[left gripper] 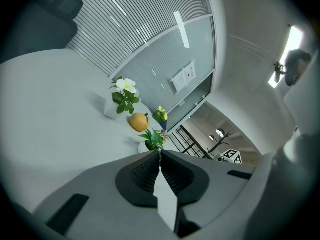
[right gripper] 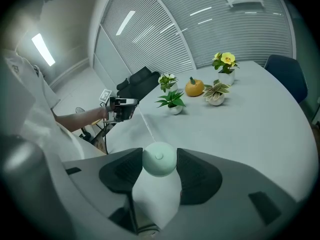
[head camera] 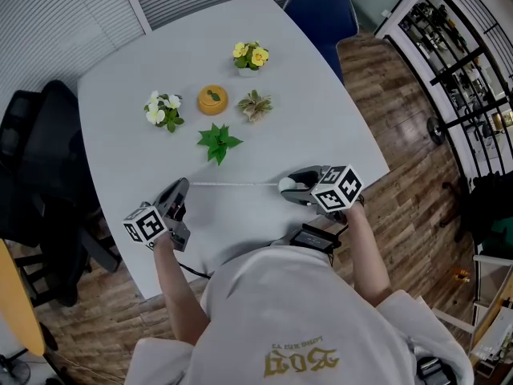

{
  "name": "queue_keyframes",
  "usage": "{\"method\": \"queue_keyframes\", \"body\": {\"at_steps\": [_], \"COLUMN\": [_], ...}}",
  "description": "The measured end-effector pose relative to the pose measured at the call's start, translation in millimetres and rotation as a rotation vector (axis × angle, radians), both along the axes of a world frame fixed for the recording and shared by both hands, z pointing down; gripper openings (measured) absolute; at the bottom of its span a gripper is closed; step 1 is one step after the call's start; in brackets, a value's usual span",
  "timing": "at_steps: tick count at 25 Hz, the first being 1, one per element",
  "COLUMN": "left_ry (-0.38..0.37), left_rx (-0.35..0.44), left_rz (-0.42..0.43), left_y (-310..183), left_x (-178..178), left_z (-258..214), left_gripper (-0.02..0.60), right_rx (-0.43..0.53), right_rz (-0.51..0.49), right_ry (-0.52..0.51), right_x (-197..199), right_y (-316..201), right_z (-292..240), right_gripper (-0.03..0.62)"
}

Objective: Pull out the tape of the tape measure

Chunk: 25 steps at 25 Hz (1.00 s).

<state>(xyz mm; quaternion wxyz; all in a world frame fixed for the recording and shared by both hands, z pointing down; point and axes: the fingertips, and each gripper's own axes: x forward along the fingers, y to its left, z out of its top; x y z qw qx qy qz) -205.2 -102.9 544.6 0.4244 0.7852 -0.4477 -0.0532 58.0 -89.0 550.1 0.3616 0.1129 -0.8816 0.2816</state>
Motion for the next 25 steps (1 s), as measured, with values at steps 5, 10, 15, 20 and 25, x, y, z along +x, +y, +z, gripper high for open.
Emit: {"method": "queue_keyframes", "body": {"at_steps": [5, 10, 15, 20, 25], "left_ry": [-0.007, -0.008, -0.011, -0.014, -0.015], "left_rx": [-0.005, -0.007, -0.013, -0.018, -0.022], "left_rz": [0.002, 0.003, -0.003, -0.011, -0.017], "left_y": [0.4, 0.6, 1.3, 2.6, 3.2], "left_x": [0.1, -0.3, -2.3, -4.6, -5.9], "left_z": [2.8, 3.0, 3.9, 4.9, 5.7], "left_gripper": [0.012, 0.012, 0.012, 0.012, 0.012], "right_rx": [-0.005, -0.01, -0.015, -0.02, -0.025], "right_rz": [0.001, -0.002, -0.005, -0.009, -0.012], "right_ry": [0.004, 0.015, 0.018, 0.022, 0.03], "right_x": [2.4, 4.4, 6.1, 8.2, 9.8], "right_y": [-0.1, 1.0, 1.2, 2.0, 2.8], "right_z": [2.4, 4.4, 4.4, 5.4, 8.0], "right_gripper": [0.227, 0.229, 0.228, 0.227, 0.229]}}
